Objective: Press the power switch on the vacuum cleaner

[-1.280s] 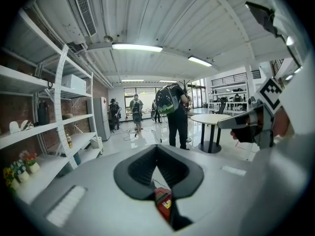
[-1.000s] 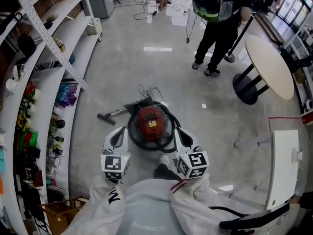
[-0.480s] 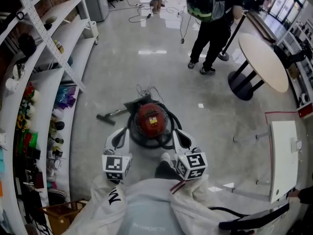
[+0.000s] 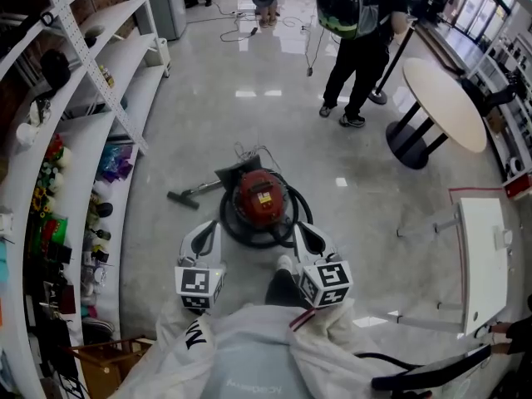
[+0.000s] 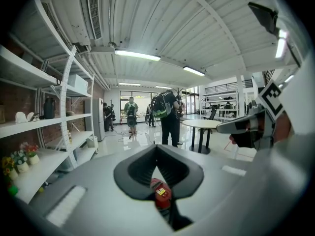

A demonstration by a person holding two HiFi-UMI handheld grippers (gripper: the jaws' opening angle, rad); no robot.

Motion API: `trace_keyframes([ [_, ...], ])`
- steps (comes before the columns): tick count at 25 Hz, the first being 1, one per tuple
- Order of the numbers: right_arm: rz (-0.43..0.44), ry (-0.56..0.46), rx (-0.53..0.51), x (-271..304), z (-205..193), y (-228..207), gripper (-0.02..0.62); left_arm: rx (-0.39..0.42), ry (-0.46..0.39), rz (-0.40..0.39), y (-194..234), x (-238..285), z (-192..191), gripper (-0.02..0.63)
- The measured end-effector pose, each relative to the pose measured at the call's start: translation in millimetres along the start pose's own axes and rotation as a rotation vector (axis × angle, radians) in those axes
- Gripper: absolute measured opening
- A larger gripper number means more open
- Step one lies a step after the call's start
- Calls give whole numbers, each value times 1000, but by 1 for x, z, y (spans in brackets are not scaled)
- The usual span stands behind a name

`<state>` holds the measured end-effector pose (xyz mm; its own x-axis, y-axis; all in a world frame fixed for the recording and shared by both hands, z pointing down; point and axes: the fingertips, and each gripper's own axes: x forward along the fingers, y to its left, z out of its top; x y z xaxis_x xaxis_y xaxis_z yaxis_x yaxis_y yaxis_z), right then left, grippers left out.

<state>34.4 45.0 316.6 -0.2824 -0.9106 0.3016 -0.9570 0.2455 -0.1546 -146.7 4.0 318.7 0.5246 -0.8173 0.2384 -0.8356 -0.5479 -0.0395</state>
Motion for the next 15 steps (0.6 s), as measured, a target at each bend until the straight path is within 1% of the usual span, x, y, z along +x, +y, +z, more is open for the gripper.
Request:
trace_keyframes([
  [5,11,3,-12,-17,-12,24,0,-21,7,7,0,-29,-15,0],
  [11,11,8,-20,-33,-26,48,0,-25,24,-12,-6,-56,-30,0],
  [15,9,24,-23,-43,-33,63,0,-38,28,-9,-3,-72,-37,0],
])
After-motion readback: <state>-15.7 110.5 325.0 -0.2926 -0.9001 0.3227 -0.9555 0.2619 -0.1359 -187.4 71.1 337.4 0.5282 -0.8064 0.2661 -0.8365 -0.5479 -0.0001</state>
